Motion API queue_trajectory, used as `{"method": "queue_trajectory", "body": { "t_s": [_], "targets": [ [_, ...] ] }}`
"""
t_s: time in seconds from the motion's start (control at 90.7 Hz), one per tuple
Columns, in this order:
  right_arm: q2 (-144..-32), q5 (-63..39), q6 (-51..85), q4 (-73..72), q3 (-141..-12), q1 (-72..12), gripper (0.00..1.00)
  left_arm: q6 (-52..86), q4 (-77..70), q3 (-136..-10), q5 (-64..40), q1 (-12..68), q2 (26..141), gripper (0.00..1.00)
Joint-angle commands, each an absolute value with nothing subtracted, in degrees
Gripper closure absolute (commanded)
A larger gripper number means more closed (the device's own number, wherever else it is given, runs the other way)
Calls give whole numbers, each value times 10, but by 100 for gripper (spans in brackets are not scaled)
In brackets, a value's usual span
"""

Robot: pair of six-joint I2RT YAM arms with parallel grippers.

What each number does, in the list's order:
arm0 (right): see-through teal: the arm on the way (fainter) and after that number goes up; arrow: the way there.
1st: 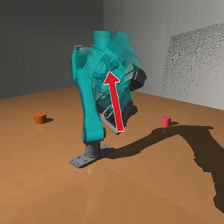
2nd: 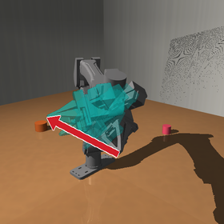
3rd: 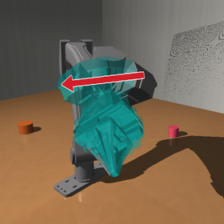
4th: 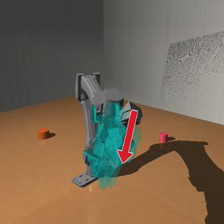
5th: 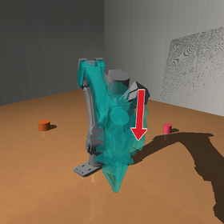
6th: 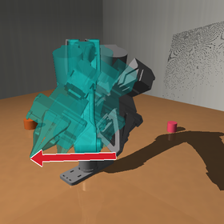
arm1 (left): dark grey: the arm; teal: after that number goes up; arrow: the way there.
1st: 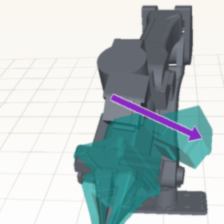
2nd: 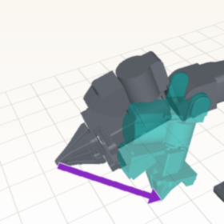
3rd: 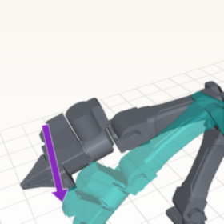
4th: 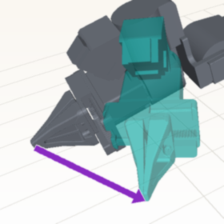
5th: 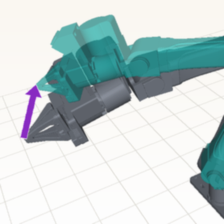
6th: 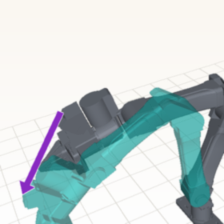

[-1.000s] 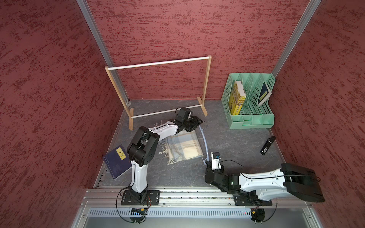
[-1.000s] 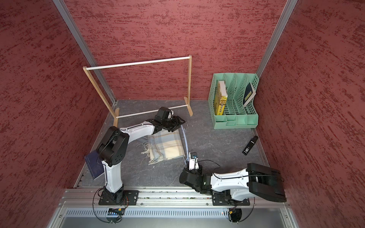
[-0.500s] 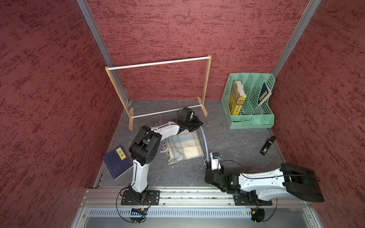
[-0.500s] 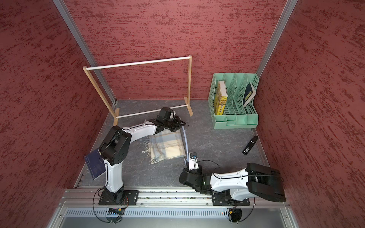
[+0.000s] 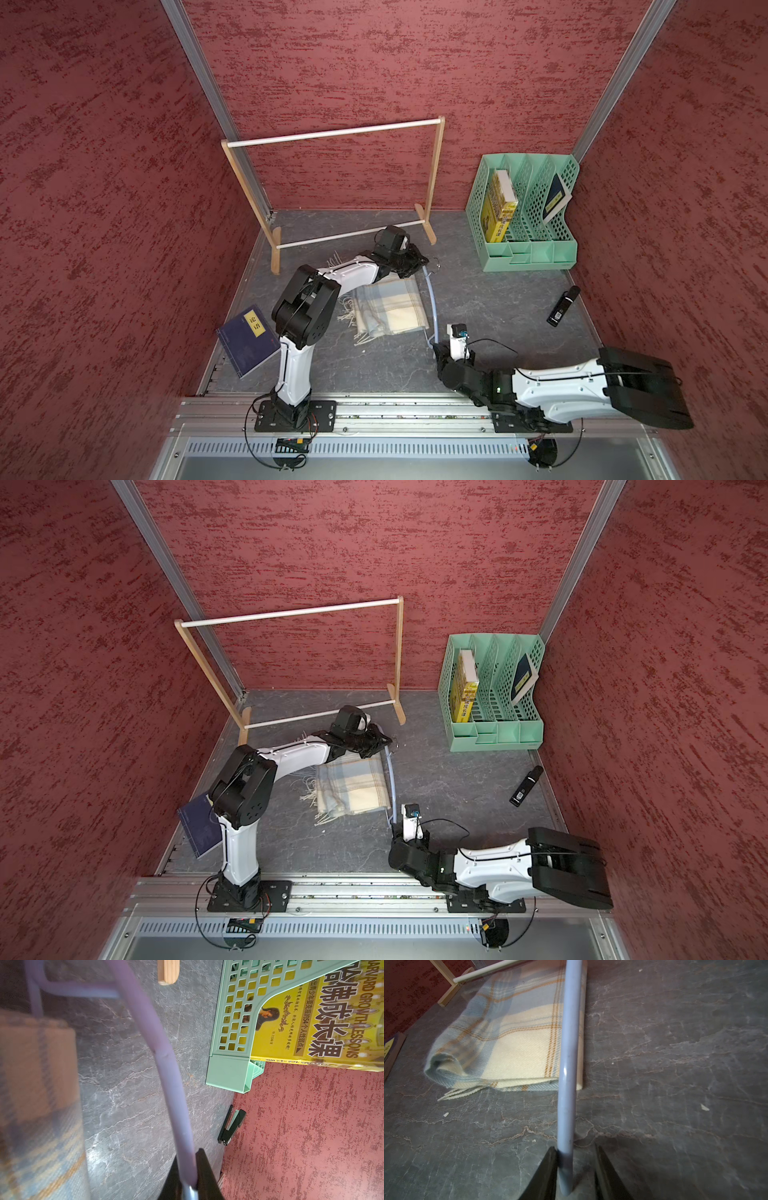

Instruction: Hang the scarf on the hanger

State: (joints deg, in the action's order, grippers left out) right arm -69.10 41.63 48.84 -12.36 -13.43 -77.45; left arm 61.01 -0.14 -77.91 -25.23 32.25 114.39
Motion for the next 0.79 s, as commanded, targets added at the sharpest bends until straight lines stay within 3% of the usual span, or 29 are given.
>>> {"method": "queue_trajectory", "body": {
  "t_s": [0.0,0.32,0.628,0.782],
  "targets": [
    [-696,408,453,-190,-121,-769,63,568,-17,-773,-242,318,1143,100],
    [-774,373,392,-270,-159,-769,60,570,-23,-764,-242,316,1139,100],
    [-697,362,404,-242,-158,-769,51,577,-37,-751,-242,311,1135,100],
    [-722,375,428,-226,-174,-769,50,582,-46,-745,-243,310,1134,100]
  ]
}}
